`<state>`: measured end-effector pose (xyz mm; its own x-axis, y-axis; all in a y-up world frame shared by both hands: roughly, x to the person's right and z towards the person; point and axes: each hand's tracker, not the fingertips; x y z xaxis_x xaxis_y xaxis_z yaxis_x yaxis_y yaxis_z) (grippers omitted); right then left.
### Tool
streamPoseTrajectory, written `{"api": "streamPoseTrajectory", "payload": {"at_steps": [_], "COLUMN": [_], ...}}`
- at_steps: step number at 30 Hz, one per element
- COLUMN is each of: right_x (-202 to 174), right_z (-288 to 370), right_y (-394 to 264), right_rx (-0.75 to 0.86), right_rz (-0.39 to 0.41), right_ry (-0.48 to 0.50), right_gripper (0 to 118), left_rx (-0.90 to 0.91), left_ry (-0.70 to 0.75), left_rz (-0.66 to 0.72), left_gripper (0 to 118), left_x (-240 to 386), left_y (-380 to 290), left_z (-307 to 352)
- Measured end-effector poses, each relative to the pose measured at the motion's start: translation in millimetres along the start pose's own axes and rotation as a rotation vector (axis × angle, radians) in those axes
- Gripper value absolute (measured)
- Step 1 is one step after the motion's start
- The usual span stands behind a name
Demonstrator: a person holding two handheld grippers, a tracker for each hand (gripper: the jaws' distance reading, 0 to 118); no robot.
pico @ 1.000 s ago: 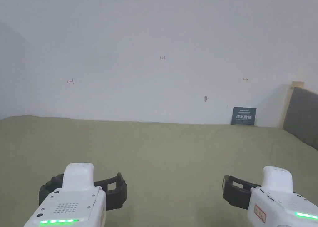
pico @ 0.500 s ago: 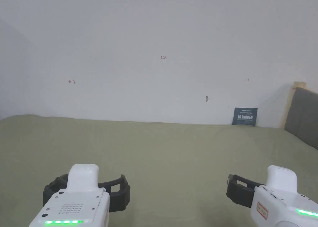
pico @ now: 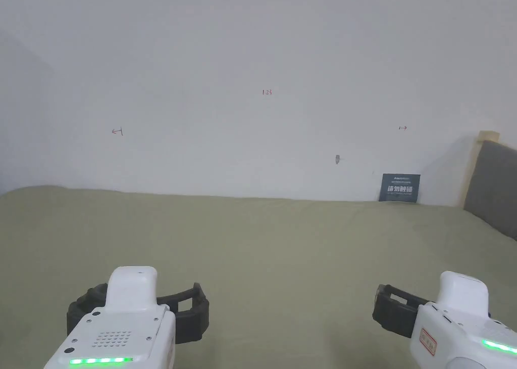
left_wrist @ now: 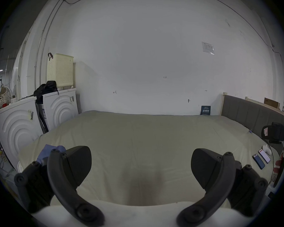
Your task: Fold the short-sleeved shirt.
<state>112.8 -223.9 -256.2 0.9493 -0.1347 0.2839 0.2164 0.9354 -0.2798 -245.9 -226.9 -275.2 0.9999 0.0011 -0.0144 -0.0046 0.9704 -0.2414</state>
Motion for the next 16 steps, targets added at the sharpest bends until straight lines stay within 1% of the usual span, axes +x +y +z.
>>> {"api": "streamPoseTrajectory", "payload": {"at_steps": [3, 6, 9, 11, 13, 16], "right_x": [0.5, 2.7, 1.2, -1.8, -3.7, -3.4], "right_z": [-0.4, 5.1, 5.6, 4.5, 2.9, 2.9], "right_y": [-5.4, -11.0, -13.7, -14.8, -15.8, -16.4], "right_rx": [0.01, 0.097, 0.11, 0.105, 0.105, 0.108], "right_rz": [0.027, 0.053, 0.115, 0.147, 0.157, 0.152], "right_ry": [-0.002, 0.071, 0.094, 0.09, 0.084, 0.082], "right_gripper": [118, 118, 118, 118, 118, 118], "left_rx": [-0.004, -0.003, -0.003, -0.002, 0.0, 0.001], "left_ry": [-0.003, -0.002, -0.006, -0.006, -0.006, -0.011], "left_rz": [0.006, 0.001, 0.0, 0.0, 0.002, 0.009], "left_gripper": [118, 118, 118, 118, 118, 118], "left_x": [-0.1, 0.4, 0.6, 0.5, 0.3, -0.6], "left_y": [-0.5, -1.2, -0.9, -0.5, -0.1, 0.2], "left_z": [-0.3, -0.5, -0.4, -0.4, -0.6, -0.8]}}
